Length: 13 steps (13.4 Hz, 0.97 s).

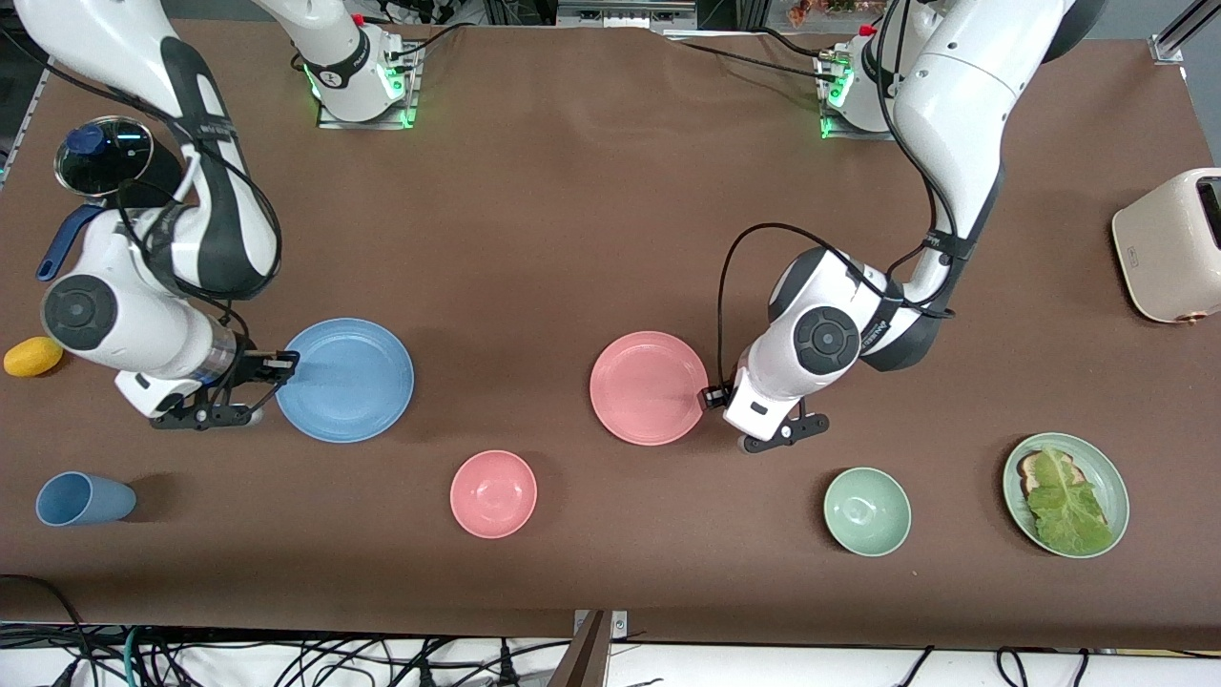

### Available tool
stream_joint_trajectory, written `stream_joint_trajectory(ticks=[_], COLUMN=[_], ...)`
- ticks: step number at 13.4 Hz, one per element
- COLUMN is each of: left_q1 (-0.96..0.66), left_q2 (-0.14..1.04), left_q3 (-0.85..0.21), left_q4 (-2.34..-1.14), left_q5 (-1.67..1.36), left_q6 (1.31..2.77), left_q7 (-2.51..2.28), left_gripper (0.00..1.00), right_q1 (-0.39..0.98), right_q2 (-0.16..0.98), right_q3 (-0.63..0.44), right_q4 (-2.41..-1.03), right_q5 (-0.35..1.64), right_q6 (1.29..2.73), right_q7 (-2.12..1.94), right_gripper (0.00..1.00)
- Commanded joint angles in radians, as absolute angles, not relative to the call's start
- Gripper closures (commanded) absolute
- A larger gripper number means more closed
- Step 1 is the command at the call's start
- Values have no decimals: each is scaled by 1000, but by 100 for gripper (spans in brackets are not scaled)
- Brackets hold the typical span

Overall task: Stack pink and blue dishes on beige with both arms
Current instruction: 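Place the blue plate on the pink plate while the left gripper withdraws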

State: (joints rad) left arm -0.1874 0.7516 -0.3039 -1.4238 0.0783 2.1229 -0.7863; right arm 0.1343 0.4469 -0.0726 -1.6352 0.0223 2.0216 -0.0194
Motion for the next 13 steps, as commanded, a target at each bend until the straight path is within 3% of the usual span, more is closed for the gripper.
stream_joint_trajectory(ticks=[1,6,10,13], left_q1=[-155,-97,-11,78], left_q2=[721,696,681,664], left_q3=[-307,-307,-308,-308], left_q4=[-1424,-1427,-1428,-1428], left_q5=[117,115,115,115], left_q6=[2068,1984,1913,1830], left_q7=[-804,-669,-514,-366], left_gripper=[0,0,0,0], right_q1=[149,343,521,670], right_q2=[468,475,555,649], right_q3=[-45,-40,-37,-41], right_q4=[-1501,-1493,-1493,-1489], right_q5=[115,176,184,157], right_q6=[1921,1947,2117,2328], right_q7=[-28,265,553,840], right_gripper=[100,100,100,100])
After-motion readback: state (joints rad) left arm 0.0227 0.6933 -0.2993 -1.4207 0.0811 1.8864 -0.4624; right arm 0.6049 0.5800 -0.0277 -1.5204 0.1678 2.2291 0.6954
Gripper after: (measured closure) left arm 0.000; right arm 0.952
